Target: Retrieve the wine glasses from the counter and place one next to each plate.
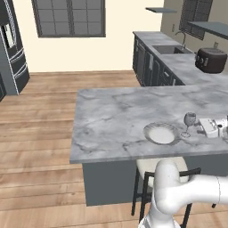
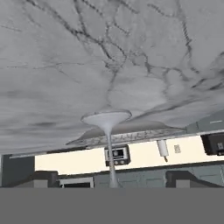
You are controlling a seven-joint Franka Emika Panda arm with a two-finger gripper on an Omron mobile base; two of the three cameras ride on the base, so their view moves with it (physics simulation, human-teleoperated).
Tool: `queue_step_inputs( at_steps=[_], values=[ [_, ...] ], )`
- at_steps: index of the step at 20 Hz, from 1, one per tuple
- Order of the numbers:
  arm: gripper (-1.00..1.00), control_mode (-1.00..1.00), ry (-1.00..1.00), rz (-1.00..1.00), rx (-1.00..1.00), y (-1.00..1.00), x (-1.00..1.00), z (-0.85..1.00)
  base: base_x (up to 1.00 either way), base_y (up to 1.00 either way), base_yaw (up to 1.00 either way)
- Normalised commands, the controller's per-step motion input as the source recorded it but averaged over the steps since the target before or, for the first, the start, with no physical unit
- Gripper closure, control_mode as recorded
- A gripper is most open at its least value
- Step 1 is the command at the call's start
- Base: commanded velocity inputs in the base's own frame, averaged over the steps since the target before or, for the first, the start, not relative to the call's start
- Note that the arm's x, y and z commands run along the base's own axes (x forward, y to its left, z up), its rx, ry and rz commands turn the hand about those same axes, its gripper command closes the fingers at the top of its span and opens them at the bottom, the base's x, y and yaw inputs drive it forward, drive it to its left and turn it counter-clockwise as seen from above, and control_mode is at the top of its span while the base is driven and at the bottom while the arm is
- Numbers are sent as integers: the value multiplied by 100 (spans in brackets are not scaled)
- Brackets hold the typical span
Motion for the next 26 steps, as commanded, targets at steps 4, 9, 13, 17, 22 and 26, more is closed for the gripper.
queue_step_inputs(
  at_steps=[4, 9, 13, 17, 22, 26],
  values=[
    [-100, -100, 4, -9, -1, -23, -64, 44, 0, 0, 0],
    [-100, -100, 7, -4, 0, 0, -93, 79, 0, 0, 0],
    [-100, -100, 2, 0, 6, 14, -100, 95, 0, 0, 0],
    [-100, -100, -9, 0, 0, 75, -98, 64, 0, 0, 0],
    [-100, -100, -21, -6, -1, 100, -59, 24, 0, 0, 0],
    [-100, -100, -13, -23, -1, 100, -2, 11, 0, 0, 0]
  ],
)
